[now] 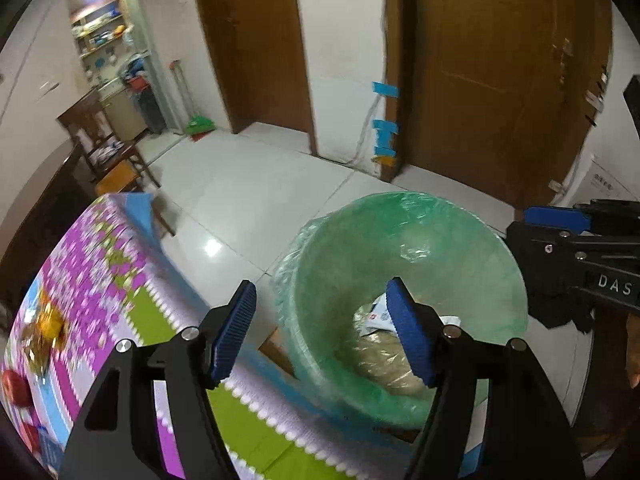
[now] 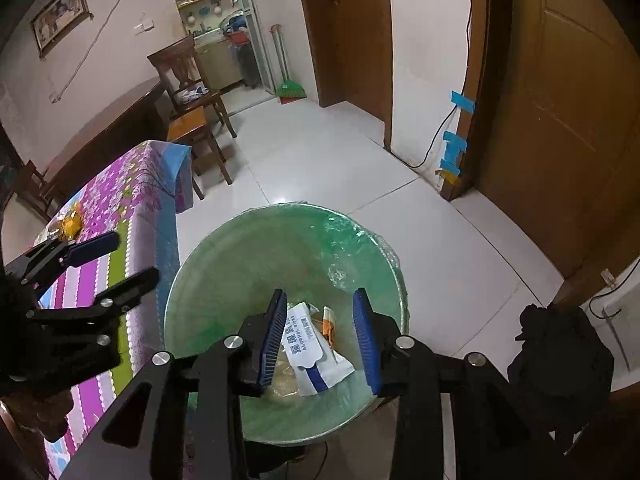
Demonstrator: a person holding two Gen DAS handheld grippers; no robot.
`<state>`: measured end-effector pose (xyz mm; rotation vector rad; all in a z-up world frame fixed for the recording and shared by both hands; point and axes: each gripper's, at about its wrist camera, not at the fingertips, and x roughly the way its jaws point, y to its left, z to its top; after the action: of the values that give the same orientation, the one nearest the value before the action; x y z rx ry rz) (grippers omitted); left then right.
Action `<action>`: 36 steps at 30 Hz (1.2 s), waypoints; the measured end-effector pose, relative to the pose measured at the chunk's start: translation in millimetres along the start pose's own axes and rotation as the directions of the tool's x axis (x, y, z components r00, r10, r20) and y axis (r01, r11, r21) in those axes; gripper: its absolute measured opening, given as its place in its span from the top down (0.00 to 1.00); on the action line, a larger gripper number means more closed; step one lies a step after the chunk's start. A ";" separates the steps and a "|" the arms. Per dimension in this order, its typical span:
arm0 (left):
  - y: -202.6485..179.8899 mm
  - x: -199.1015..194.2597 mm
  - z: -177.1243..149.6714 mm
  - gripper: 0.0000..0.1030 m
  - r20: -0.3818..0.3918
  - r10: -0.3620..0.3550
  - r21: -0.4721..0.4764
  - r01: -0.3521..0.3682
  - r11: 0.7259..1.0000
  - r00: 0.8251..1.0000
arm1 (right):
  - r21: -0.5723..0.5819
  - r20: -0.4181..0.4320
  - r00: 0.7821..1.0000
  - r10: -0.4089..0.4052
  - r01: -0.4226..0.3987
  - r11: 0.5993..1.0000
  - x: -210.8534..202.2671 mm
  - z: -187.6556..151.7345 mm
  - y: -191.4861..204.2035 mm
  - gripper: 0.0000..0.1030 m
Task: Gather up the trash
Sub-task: 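Move both open tools back over the trash on the table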
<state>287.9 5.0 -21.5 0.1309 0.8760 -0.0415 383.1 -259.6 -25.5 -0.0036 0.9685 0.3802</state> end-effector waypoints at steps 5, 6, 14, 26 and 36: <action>23.6 -23.1 -37.4 0.33 0.031 0.094 -0.079 -0.092 0.993 0.995 | -0.041 0.104 0.995 0.010 -0.006 0.999 -14.5 -15.4 16.8 0.65; 31.5 -29.3 -48.4 0.33 0.035 0.116 -0.102 -0.111 0.989 0.993 | -0.050 0.137 0.990 0.014 -0.007 0.999 -18.9 -19.4 23.0 0.65; 94.2 -83.5 -124.8 0.31 0.019 0.246 -0.297 -0.230 0.927 0.969 | -0.159 0.316 0.938 0.140 -0.093 0.983 -43.3 -55.8 99.0 0.65; 183.4 -190.0 -244.8 0.27 -0.004 0.388 -0.503 -0.337 0.796 0.922 | -0.411 0.196 0.866 0.460 -0.354 0.840 -59.4 -122.2 266.4 0.54; 251.9 -271.5 -334.1 0.23 -0.105 0.497 -0.603 -0.453 0.657 0.861 | -0.549 -0.013 0.813 0.583 -0.493 0.675 -69.6 -174.8 389.0 0.52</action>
<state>-118.2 293.9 0.1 -0.2576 0.7219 0.7373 84.4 52.0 -5.3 -0.1915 0.6531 1.1879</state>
